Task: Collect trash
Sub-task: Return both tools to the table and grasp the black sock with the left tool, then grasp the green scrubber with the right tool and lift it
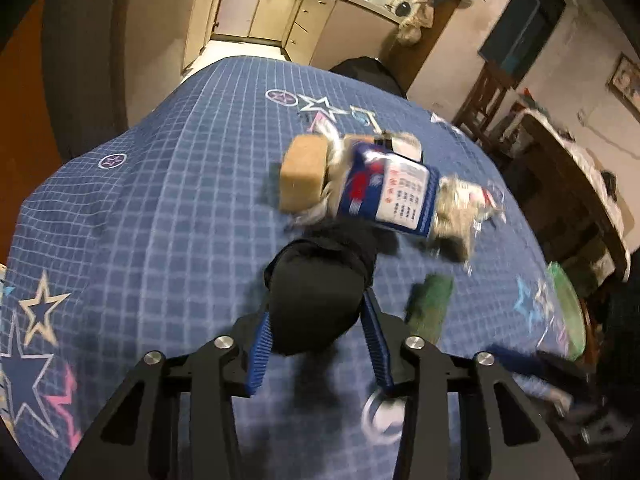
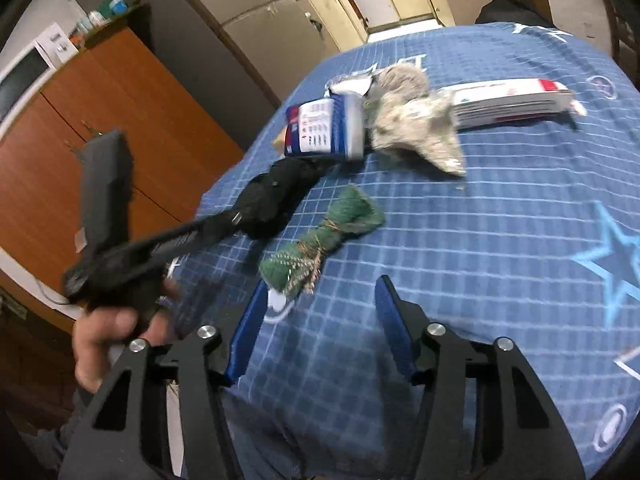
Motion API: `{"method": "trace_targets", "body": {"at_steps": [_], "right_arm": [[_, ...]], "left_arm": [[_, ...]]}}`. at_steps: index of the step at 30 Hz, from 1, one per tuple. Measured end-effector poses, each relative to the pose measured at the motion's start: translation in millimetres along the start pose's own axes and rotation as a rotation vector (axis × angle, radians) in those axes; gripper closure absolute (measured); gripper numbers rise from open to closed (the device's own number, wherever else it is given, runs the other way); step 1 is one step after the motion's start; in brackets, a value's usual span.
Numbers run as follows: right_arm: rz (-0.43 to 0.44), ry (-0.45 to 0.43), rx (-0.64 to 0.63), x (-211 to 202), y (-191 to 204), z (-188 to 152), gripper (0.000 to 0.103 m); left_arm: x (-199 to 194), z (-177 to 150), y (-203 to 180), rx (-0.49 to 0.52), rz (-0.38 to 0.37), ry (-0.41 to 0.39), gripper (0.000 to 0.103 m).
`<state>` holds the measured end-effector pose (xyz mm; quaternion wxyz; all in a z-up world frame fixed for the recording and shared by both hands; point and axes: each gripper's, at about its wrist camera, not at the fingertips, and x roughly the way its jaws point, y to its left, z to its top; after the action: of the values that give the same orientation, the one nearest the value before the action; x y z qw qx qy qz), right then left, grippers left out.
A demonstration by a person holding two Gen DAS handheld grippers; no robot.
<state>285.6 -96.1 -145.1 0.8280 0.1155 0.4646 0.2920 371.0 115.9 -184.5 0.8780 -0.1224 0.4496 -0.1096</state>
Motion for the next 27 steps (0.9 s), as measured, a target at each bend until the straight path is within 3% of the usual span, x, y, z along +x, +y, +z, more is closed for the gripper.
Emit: {"method": "trace_targets", "body": {"at_steps": [5, 9, 18, 23, 27], "right_arm": [[-0.093, 0.007, -0.037, 26, 14, 11, 0.059], [-0.115, 0.005, -0.034, 32, 20, 17, 0.059], [-0.062, -0.01, 0.057, 32, 19, 20, 0.059], [-0.169, 0.004, 0.012, 45, 24, 29, 0.06], [-0.214, 0.023, -0.083, 45, 27, 27, 0.074]], "left_arm": [[-8, -6, 12, 0.002, -0.002, 0.001, 0.061], [-15, -7, 21, 0.006, -0.002, -0.006, 0.059], [-36, 6, 48, -0.05, -0.03, -0.067, 0.05], [-37, 16, 44, -0.021, -0.054, -0.064, 0.049], [-31, 22, 23, 0.06, -0.043, -0.059, 0.04]]}}
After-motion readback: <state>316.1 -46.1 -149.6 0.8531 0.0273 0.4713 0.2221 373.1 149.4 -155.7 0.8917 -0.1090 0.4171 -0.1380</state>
